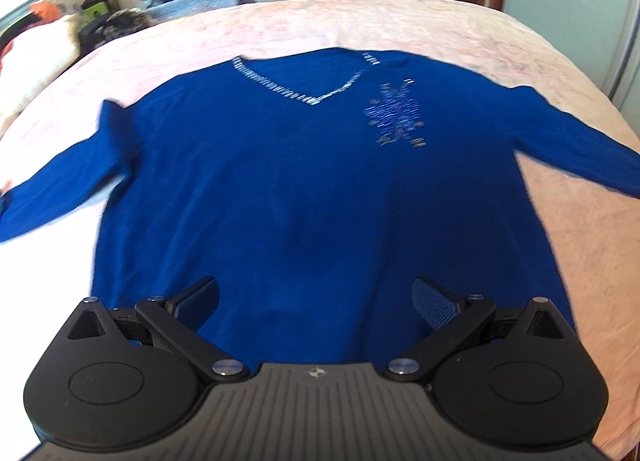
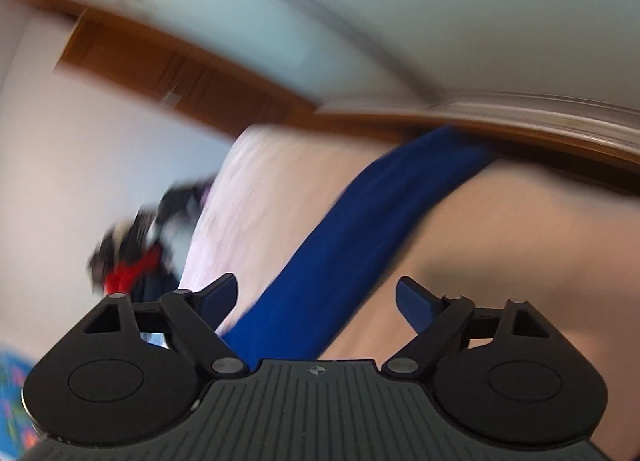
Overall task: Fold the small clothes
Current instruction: 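Grasp the sweater sleeve cuff with the right gripper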
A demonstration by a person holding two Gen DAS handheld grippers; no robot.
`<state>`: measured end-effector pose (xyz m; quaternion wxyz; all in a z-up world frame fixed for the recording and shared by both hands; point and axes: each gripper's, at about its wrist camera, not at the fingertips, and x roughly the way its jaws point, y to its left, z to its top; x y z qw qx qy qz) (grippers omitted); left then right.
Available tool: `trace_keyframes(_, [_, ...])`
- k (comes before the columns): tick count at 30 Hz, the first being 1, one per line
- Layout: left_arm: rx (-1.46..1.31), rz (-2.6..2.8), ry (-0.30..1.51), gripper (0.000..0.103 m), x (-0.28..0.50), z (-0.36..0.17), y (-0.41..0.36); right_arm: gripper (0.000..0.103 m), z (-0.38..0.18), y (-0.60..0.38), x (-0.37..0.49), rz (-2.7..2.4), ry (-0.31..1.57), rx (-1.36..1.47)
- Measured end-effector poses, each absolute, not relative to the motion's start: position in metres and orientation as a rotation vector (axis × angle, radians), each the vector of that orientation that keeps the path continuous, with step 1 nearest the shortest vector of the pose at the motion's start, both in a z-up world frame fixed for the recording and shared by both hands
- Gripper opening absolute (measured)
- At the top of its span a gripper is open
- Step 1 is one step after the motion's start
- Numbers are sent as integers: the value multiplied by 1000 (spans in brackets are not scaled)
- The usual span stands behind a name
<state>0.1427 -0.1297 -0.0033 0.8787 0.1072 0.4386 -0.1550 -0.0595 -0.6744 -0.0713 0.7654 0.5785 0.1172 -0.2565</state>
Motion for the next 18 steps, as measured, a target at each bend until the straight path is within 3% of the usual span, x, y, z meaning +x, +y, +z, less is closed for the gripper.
trace_keyframes(12, [252,-395,887,103,154,-5,-183,78,-99,-723,-43,-624,264,1280])
trace_keyframes(15, [261,-392,895,103,156,-7,-186,69,-100,-726,-37,-645,264,1269])
trace_keyframes(18, [261,-383,904,103,158,-9,-186,50,-101,-729,-38,-693,274,1259])
